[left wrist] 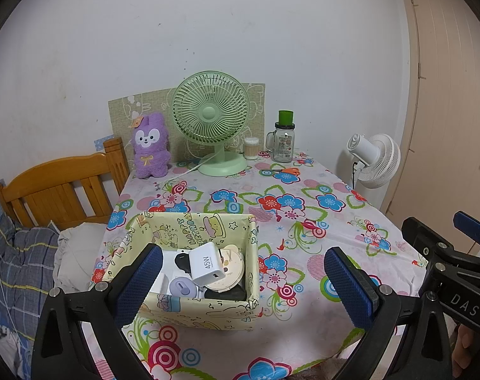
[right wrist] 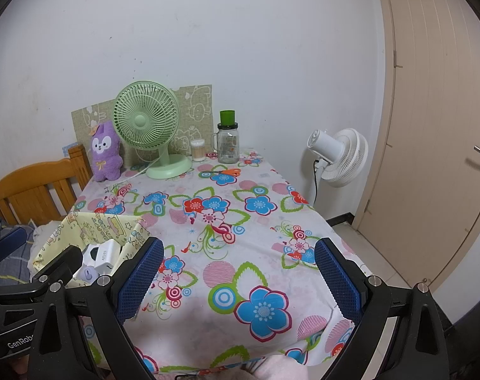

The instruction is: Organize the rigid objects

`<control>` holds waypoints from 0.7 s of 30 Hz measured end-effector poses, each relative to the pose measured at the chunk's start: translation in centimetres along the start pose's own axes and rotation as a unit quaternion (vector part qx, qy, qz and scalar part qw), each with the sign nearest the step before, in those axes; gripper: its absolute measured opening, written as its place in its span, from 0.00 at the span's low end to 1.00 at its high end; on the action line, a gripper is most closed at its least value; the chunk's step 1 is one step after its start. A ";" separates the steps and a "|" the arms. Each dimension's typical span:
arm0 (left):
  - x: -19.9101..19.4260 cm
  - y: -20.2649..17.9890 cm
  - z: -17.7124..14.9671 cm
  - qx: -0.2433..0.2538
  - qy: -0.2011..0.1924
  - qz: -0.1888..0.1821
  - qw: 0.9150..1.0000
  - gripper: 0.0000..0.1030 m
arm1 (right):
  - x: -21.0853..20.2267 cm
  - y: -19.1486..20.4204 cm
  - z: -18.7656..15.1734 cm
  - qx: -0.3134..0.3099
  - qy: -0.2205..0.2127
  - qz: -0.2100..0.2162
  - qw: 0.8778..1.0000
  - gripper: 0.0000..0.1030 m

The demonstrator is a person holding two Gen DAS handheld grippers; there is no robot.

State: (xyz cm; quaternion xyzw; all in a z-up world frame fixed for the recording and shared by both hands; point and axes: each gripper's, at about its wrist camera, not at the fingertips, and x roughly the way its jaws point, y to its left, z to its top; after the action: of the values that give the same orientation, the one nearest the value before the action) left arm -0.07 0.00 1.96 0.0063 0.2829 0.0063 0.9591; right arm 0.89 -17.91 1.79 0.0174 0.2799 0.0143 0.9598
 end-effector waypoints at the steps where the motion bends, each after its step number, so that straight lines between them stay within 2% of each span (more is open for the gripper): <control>1: 0.0 0.0 0.0 0.000 0.000 0.000 1.000 1.00 | 0.0 0.0 0.0 0.000 0.000 0.000 1.000 0.95; 21: 0.3 0.2 -0.1 -0.001 0.000 0.003 1.000 1.00 | 0.1 0.0 0.0 0.000 0.000 0.001 1.000 0.95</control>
State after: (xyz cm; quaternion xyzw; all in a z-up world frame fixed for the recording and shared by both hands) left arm 0.17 0.23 1.71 0.0059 0.2833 0.0095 0.9590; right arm 0.98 -17.89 1.73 0.0175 0.2802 0.0149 0.9597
